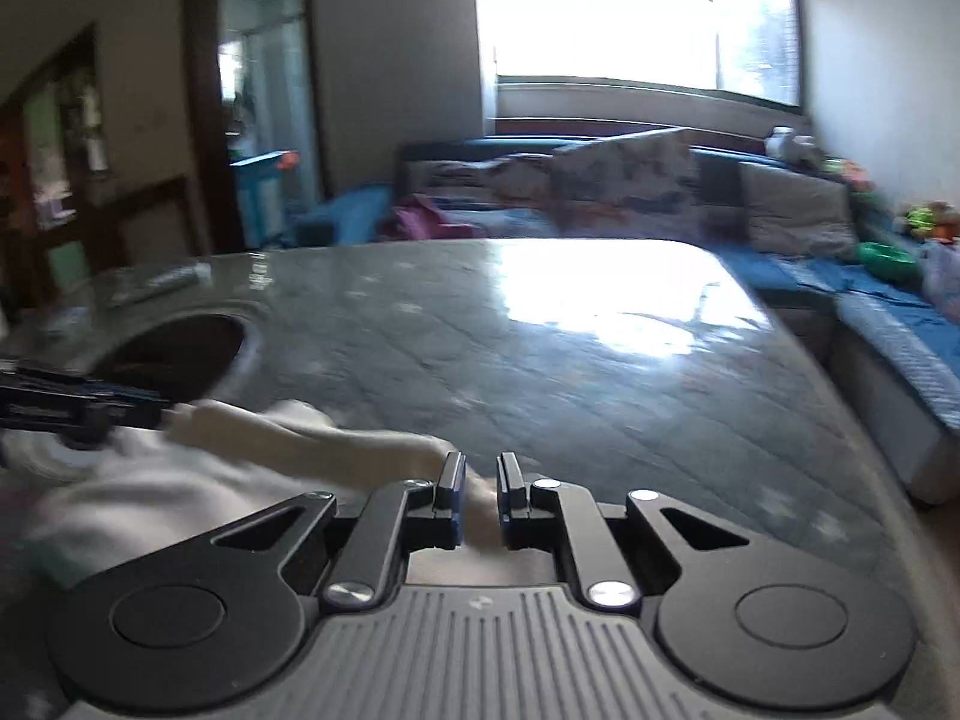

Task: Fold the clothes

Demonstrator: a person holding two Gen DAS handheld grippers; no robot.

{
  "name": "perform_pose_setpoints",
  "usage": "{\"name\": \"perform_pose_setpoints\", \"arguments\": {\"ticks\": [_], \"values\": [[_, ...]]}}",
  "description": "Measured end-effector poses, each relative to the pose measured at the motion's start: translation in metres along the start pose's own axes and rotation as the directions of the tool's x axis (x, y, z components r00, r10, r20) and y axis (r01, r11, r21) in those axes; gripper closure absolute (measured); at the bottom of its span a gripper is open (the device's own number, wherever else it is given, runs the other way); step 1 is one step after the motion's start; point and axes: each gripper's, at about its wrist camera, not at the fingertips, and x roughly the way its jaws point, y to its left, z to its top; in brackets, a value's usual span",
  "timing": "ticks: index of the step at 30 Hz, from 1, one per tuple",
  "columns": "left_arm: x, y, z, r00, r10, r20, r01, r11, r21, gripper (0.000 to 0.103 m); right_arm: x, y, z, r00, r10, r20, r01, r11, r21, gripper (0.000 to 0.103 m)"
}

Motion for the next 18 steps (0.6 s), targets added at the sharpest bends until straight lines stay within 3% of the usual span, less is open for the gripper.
{"name": "perform_pose_setpoints", "arguments": {"ticks": [4,9,13,18], "values": [[0.011,-0.016,0.008,0.999,-0.051,-0.009,0.052,0.998,0.021,0.084,0.021,0.013,0.009,0.998,0.053,-0.016,-0.054,0.998,-0.022,0.094],[0.037,-0.031,0.01,0.997,-0.063,-0.051,0.066,0.996,0.056,0.084,0.052,0.018,0.006,0.996,0.049,-0.076,-0.05,0.998,-0.024,0.093],[0.049,-0.029,0.006,0.996,-0.047,-0.076,0.05,0.998,0.041,0.083,0.053,0.018,0.006,0.996,0.041,-0.08,-0.044,0.999,-0.028,0.092],[0.042,-0.031,0.009,0.997,-0.064,-0.052,0.066,0.997,0.032,0.084,0.048,0.026,0.014,0.995,0.082,-0.06,-0.085,0.996,-0.041,0.086]]}}
